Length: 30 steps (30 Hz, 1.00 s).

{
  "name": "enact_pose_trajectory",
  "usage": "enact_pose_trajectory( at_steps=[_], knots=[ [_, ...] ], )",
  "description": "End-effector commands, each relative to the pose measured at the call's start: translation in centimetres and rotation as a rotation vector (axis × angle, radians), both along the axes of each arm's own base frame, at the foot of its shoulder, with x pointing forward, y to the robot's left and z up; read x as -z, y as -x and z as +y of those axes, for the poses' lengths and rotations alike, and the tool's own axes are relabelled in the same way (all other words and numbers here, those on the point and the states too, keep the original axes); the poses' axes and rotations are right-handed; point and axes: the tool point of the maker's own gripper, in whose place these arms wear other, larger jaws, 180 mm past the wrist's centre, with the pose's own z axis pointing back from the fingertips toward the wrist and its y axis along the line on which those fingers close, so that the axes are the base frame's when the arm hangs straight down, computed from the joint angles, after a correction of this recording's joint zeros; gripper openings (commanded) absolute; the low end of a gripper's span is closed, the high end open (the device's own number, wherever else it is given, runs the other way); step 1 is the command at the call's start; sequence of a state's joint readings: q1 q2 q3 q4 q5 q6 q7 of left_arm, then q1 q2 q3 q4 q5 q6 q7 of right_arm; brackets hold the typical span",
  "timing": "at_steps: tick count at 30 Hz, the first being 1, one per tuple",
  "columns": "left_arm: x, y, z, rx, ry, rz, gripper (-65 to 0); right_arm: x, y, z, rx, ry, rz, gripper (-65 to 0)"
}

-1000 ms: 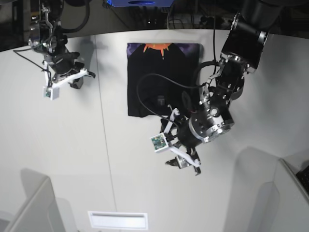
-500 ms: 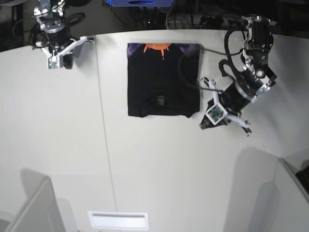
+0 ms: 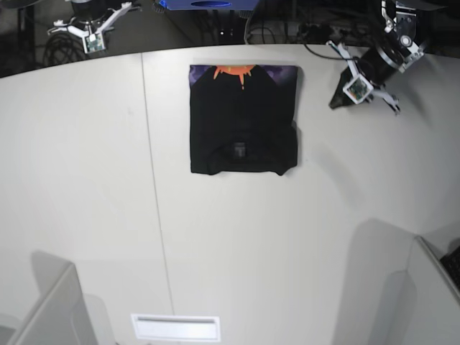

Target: Fold the T-shirt properly

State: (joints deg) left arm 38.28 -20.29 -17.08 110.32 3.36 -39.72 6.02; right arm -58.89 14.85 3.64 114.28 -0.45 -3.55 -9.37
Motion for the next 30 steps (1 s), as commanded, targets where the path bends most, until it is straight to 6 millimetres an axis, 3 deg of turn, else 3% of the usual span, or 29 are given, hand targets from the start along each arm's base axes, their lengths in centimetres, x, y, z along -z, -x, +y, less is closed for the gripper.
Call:
enact_pose_trajectory(
  at_steps=[1,5,11,14,18,22,26,30],
  knots=[
    [-0.4,1.1,-0.7,0.022,0.03,0.006,-65.0,0.0,0.9,-0.3,-0.004,0.011,0.014,-65.0],
    [0.9,5.5,-1.6,-0.024,0.103,0.123,-65.0,1.1,4.1,-0.5,-0.001,0.014,0.105,-65.0],
    [1.9,11.6,-2.3,-0.076,0.179,0.288,-65.0,4.1,12.7,3.3,-0.034,-0.041,0.468,-65.0],
    [2.9,14.3,-2.9,-0.138,0.207,0.362,-65.0,6.2,15.6,5.0,-0.066,-0.057,0.608,-65.0],
    [6.4,17.4,-1.9,-0.237,0.22,0.477,-65.0,9.0,17.0,5.9,-0.103,-0.059,0.672,-65.0],
    [9.3,20.6,-1.3,-0.323,0.231,0.581,-65.0,11.1,17.7,4.9,-0.14,-0.021,0.717,-65.0],
    [12.8,22.4,-1.2,-0.4,0.259,0.665,-65.0,13.6,18.2,3.8,-0.205,0.022,0.773,-65.0],
    [16.2,23.3,-1.3,-0.472,0.286,0.738,-65.0,15.9,18.6,4.1,-0.197,-0.042,0.845,-65.0]
  ],
)
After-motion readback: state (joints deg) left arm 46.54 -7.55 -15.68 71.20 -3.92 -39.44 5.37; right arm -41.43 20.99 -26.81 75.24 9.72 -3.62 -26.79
